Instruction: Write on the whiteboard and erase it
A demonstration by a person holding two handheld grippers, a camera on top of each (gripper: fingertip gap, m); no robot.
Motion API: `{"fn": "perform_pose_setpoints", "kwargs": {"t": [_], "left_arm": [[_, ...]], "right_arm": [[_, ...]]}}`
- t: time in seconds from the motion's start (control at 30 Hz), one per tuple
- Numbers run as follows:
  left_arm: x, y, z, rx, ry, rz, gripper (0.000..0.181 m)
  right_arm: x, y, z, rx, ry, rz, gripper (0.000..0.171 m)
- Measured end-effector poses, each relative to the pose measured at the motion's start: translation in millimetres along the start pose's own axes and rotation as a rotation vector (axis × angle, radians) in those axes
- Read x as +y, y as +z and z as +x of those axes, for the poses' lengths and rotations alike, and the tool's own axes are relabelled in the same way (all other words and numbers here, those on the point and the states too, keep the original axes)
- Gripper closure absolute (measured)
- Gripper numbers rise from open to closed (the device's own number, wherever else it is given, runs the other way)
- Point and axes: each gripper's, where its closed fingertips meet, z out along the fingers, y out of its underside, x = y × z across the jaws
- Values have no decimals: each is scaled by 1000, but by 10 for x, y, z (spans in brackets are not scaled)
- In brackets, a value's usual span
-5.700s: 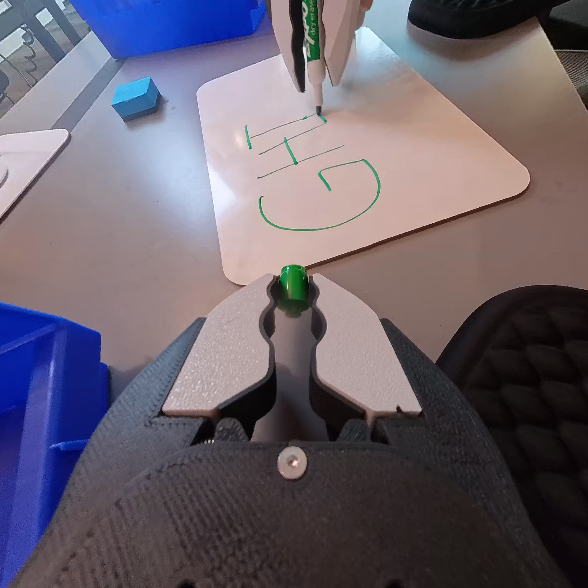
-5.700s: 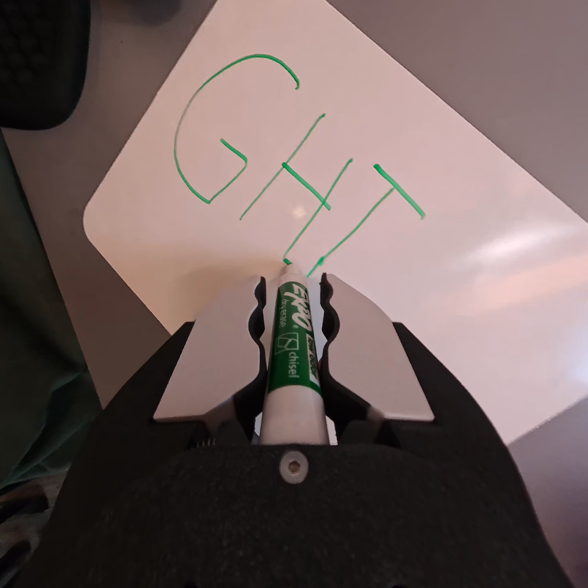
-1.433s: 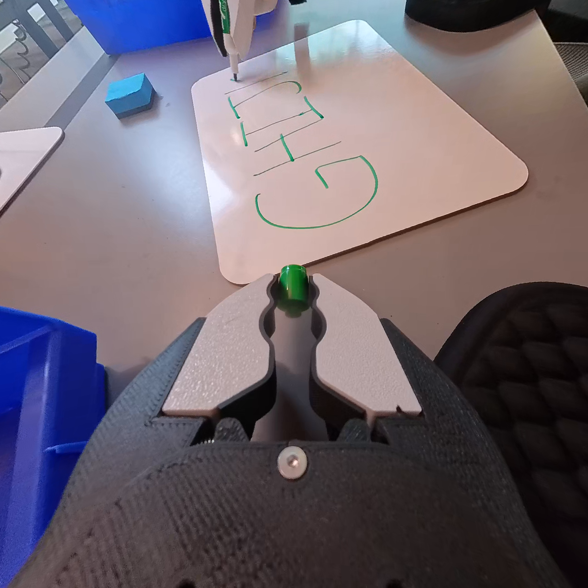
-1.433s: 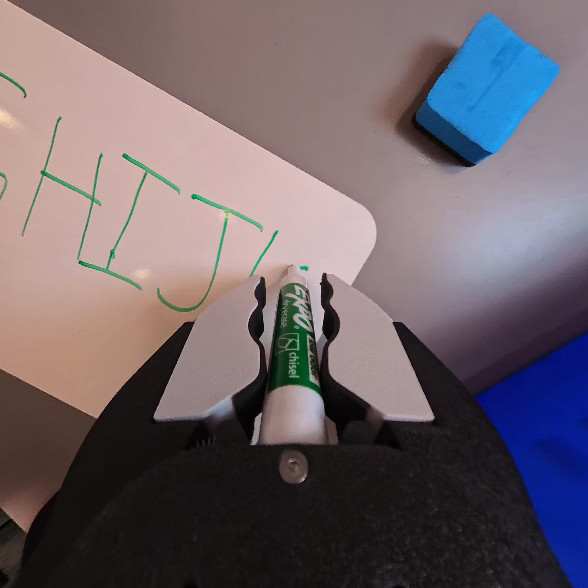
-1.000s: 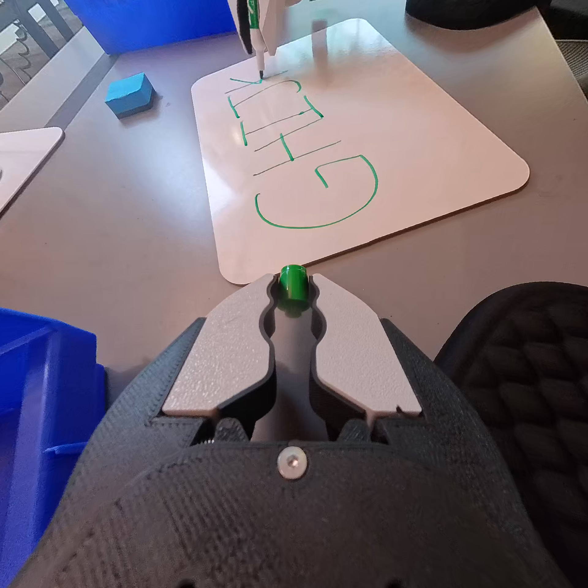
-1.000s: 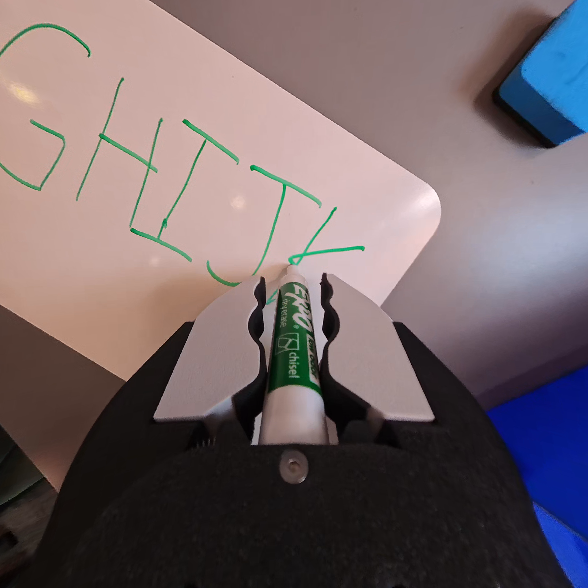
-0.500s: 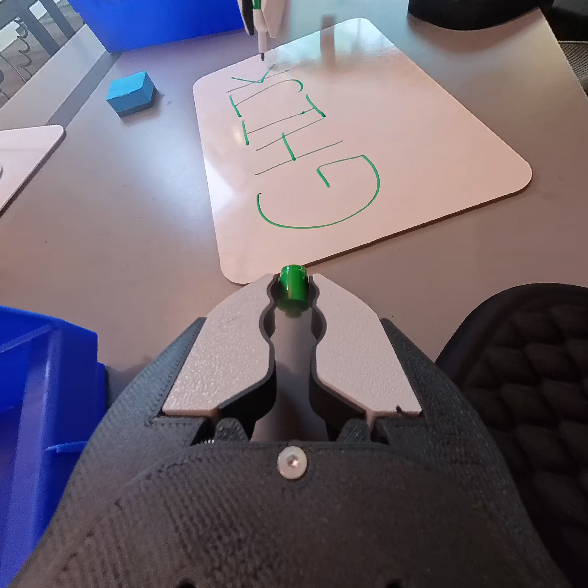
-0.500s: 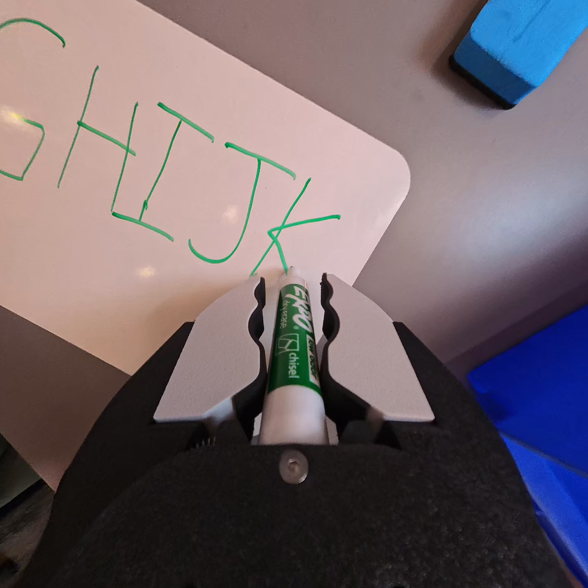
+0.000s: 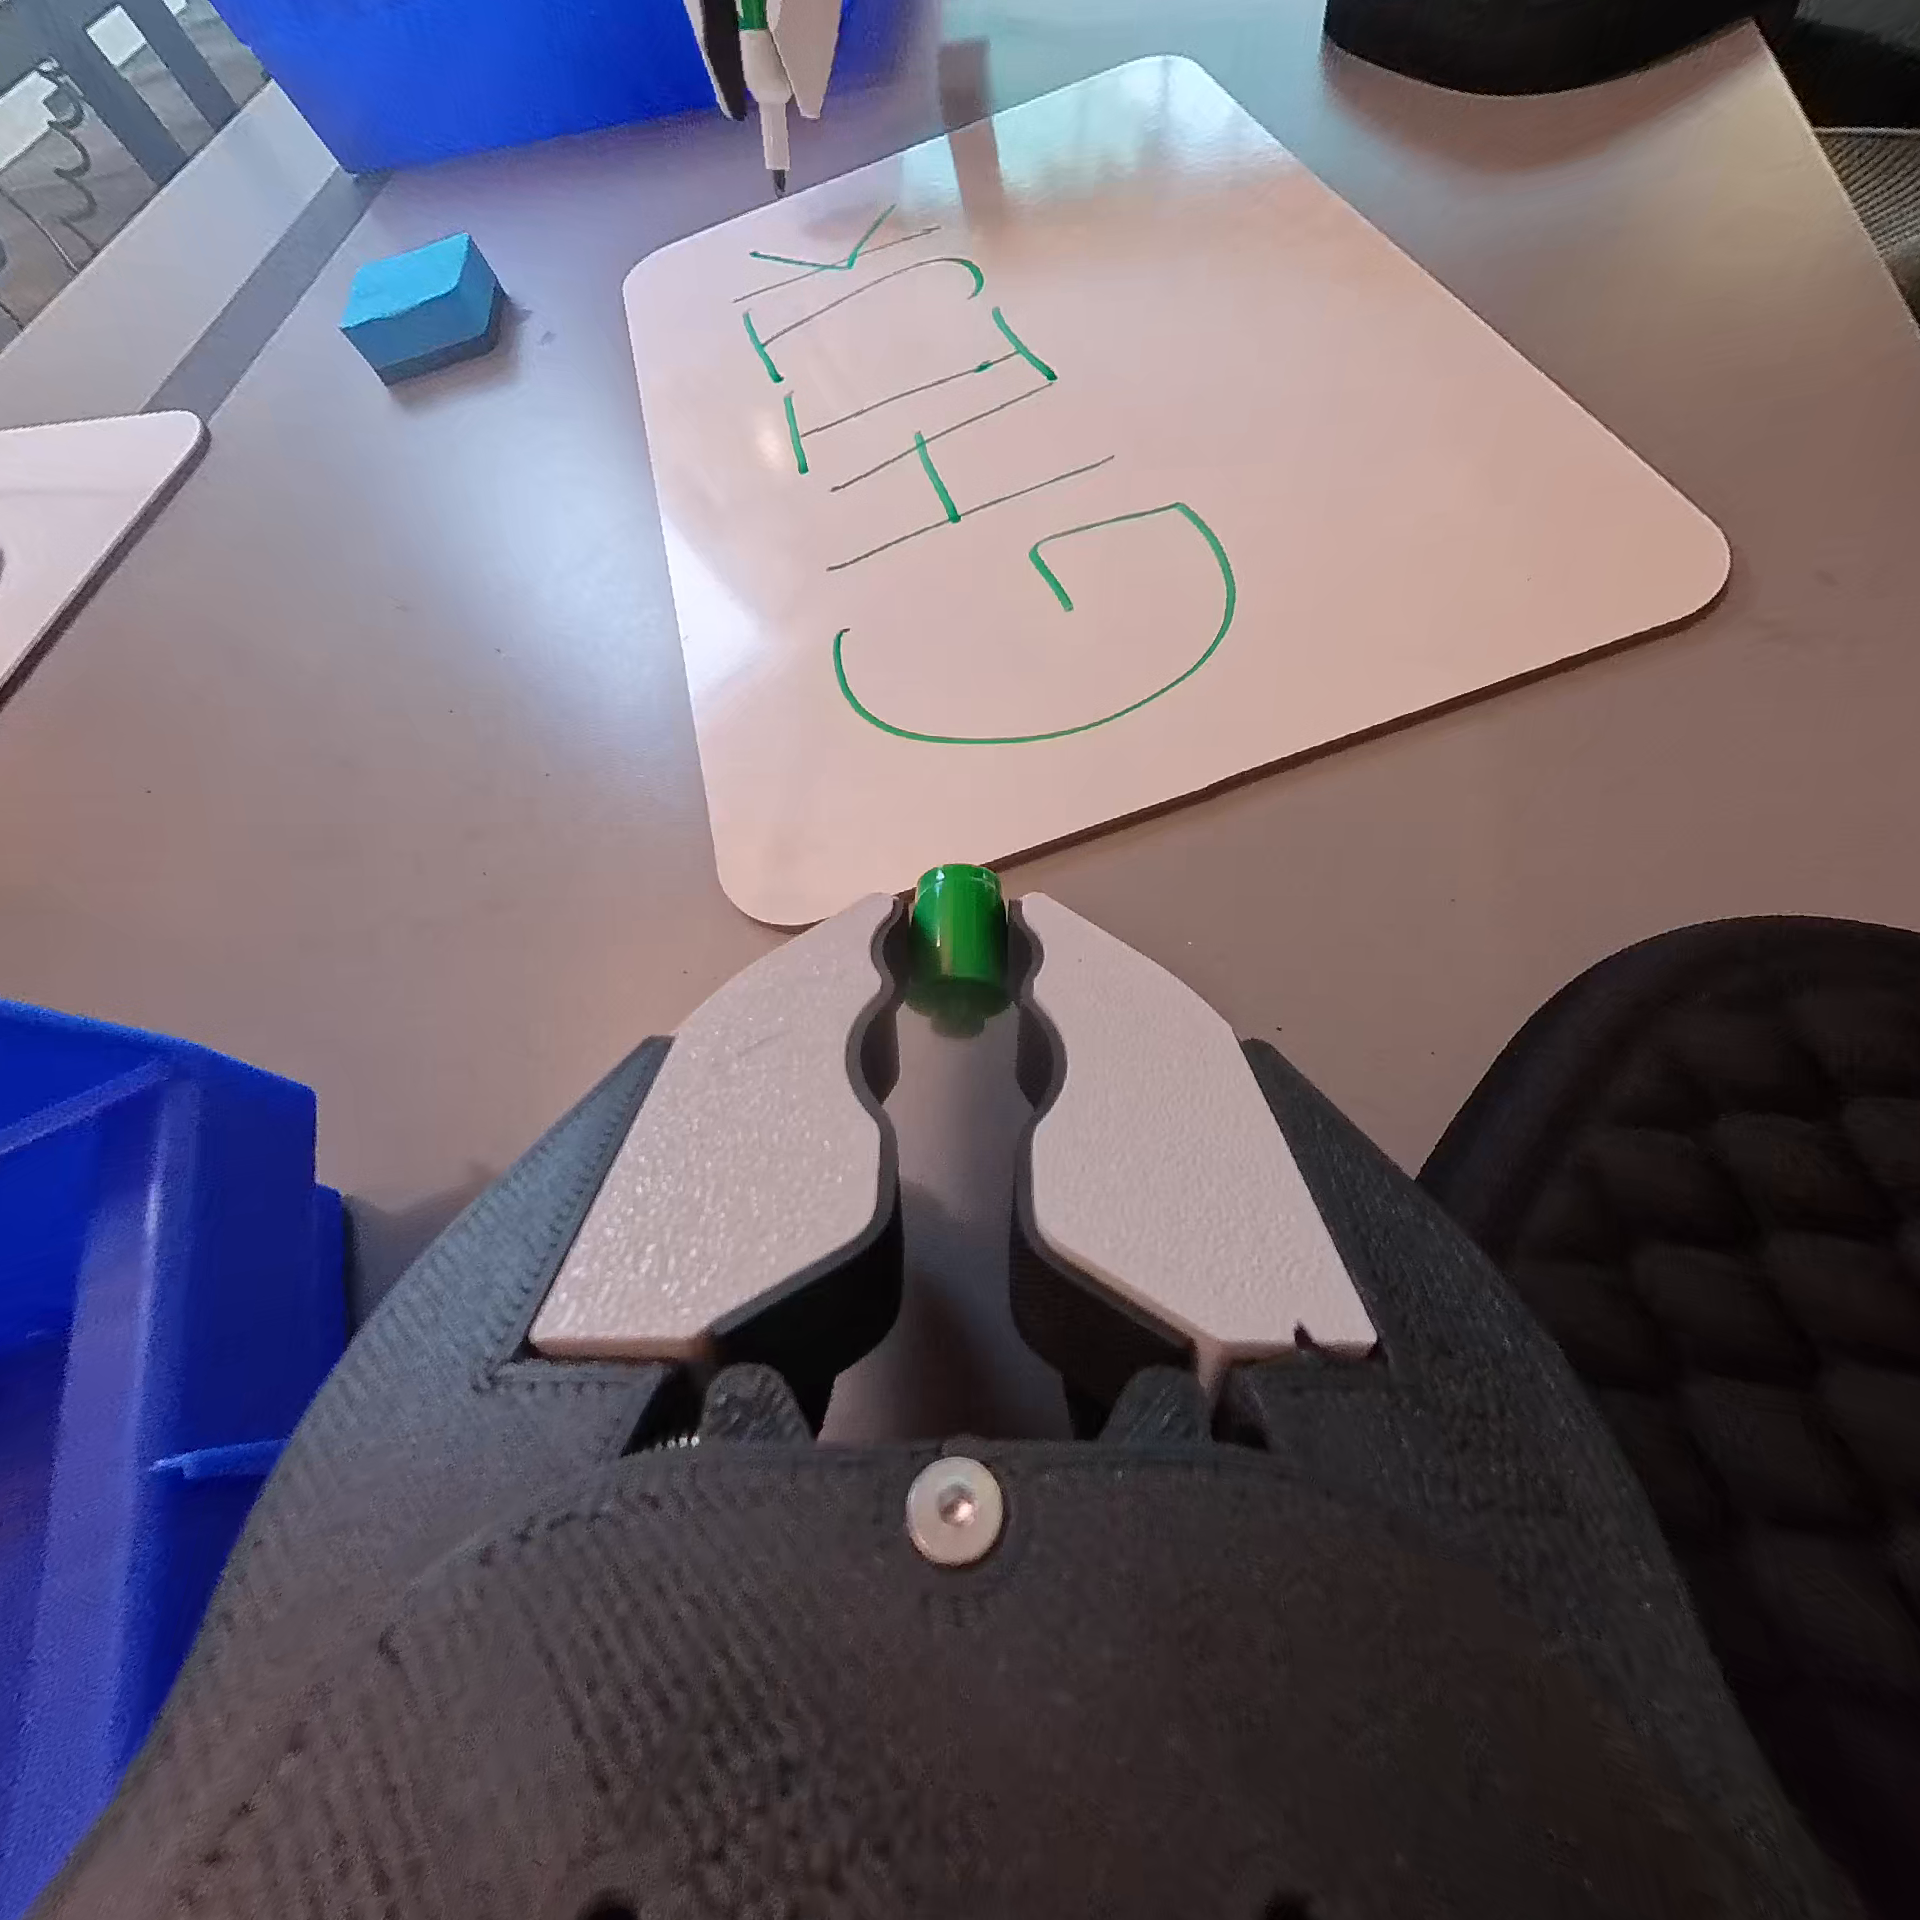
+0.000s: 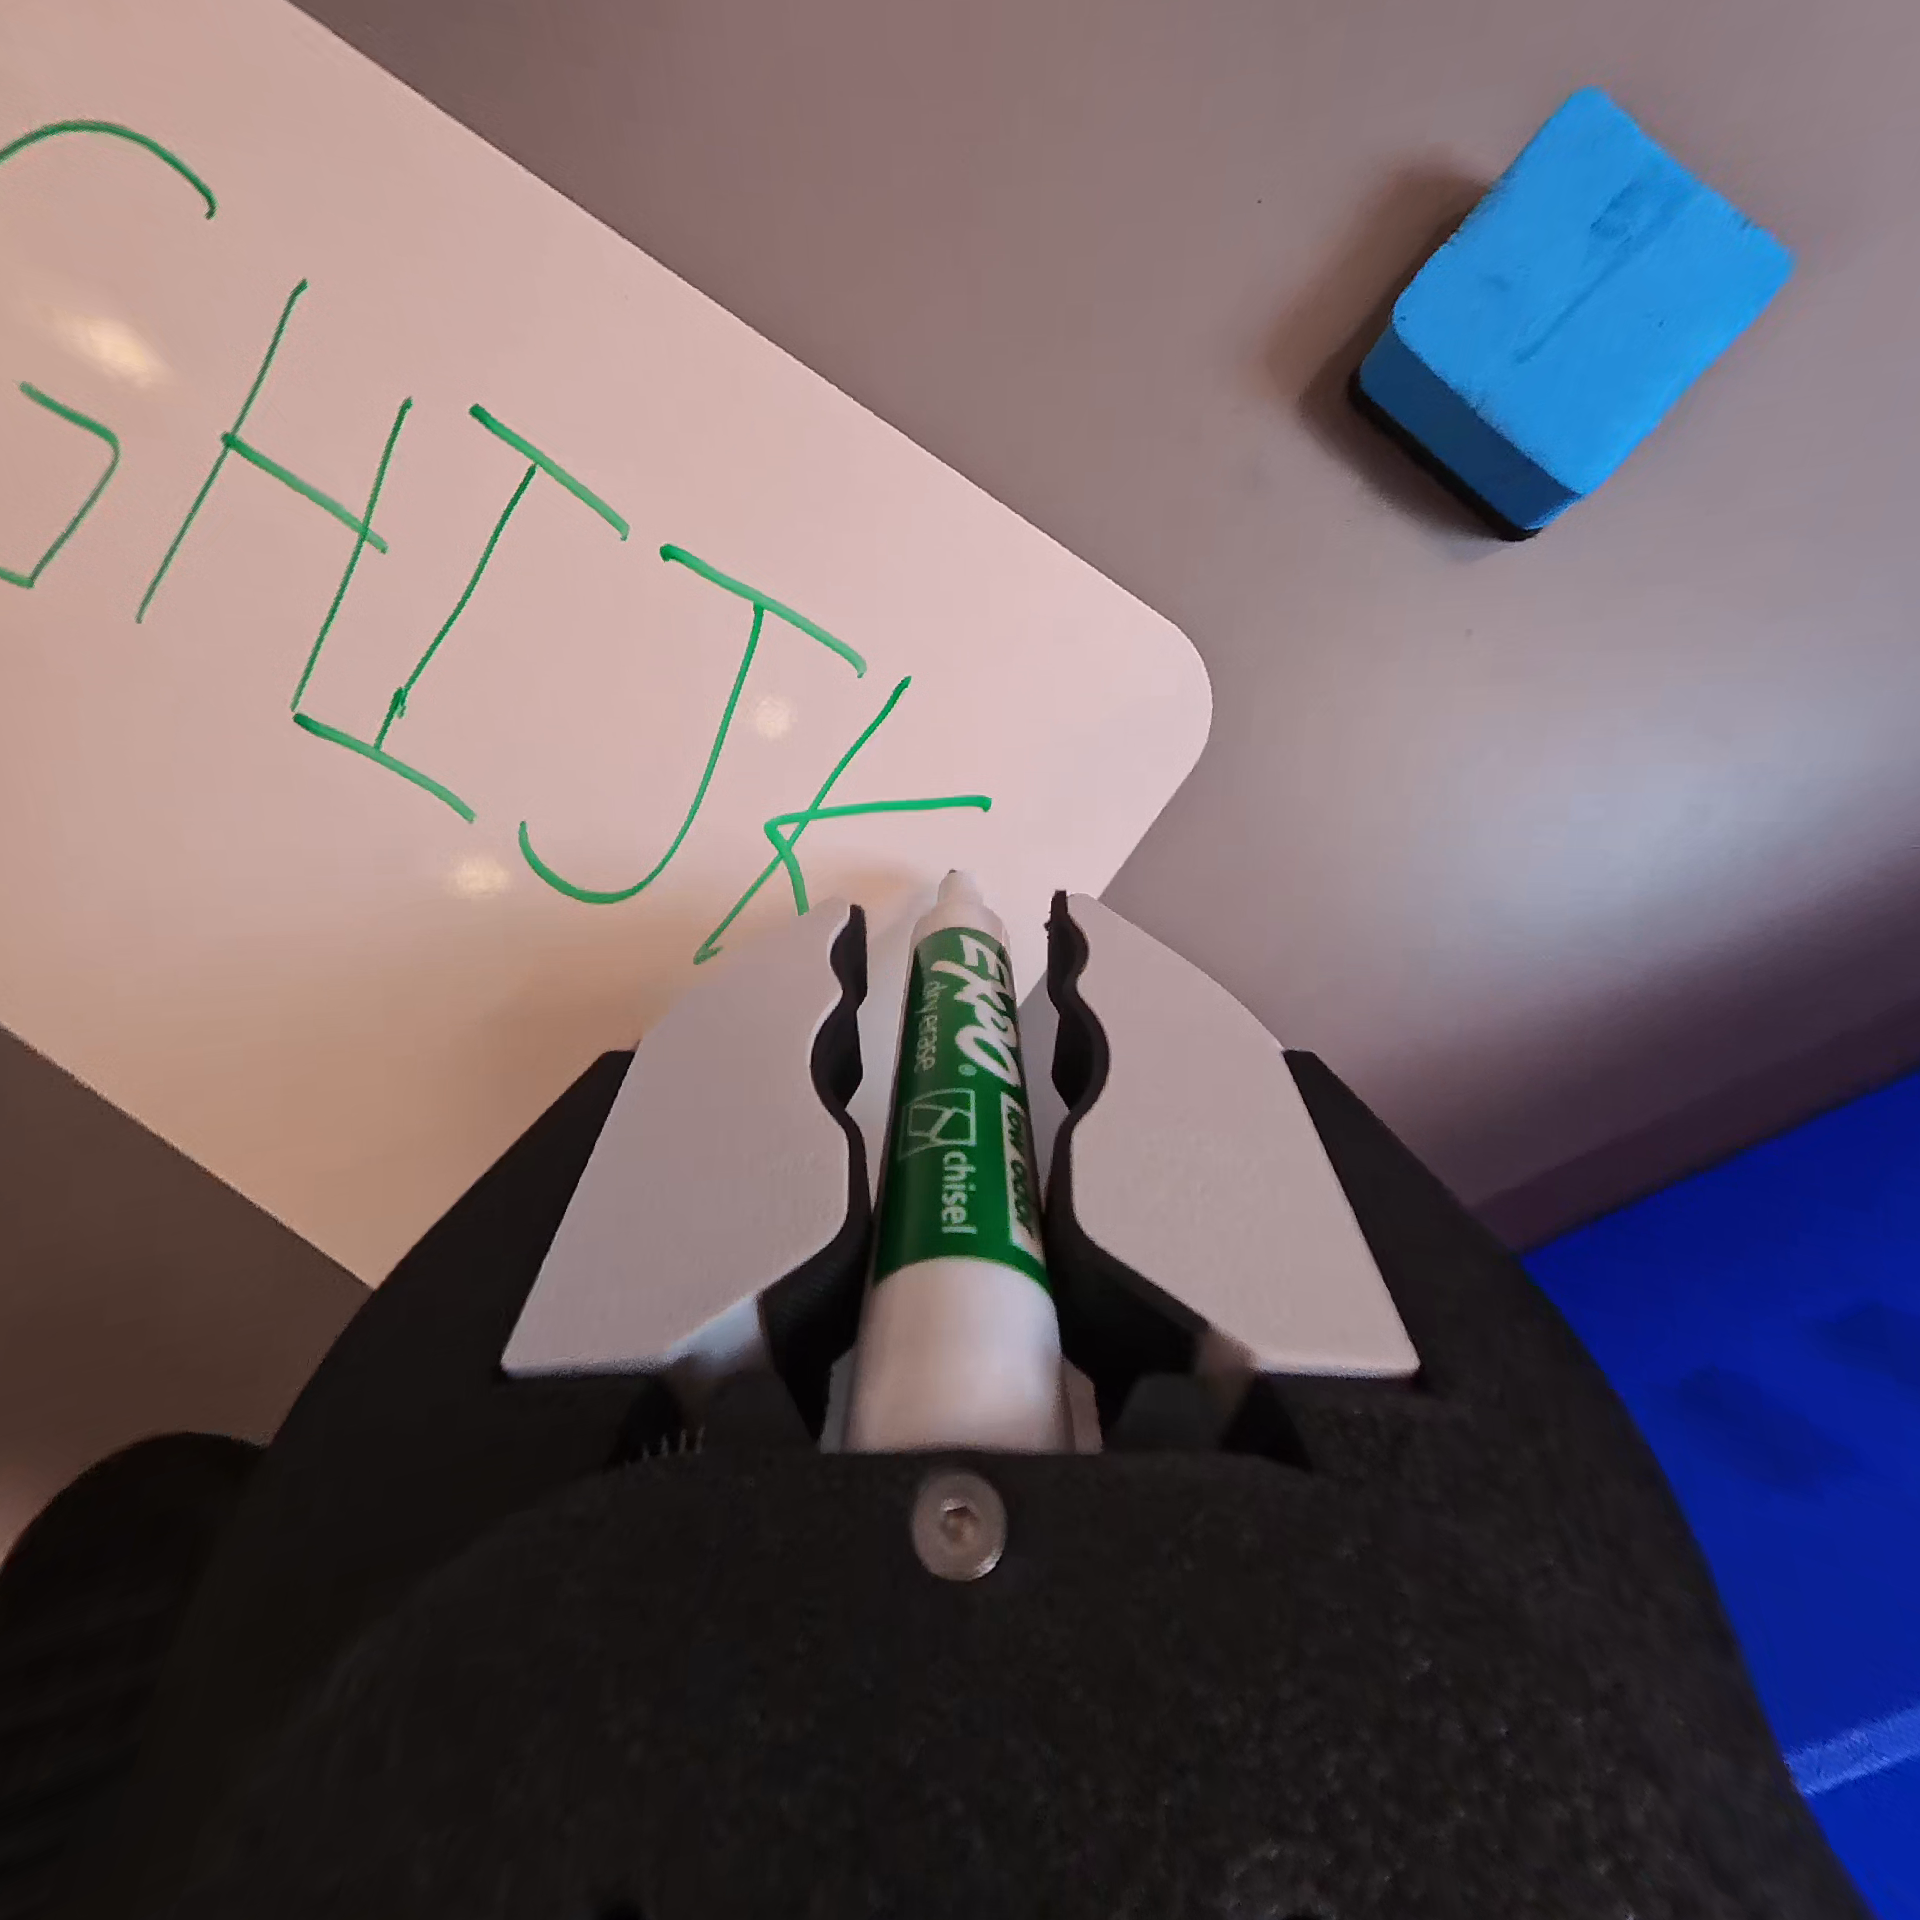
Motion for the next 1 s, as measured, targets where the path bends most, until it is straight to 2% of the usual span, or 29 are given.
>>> {"fn": "perform_pose_setpoints", "kwargs": {"t": [0.17,0.7,1.0], "left_arm": [[-1,-3,-9,-1,-6,3,163],[11,-12,-29,-5,-10,0,163],[16,-7,-22,-4,-4,-4,163]], "right_arm": [[53,-40,3,-81,2,50,137],[-24,116,72,-76,-11,40,137],[256,-5,-196,-119,4,-8,137]]}}
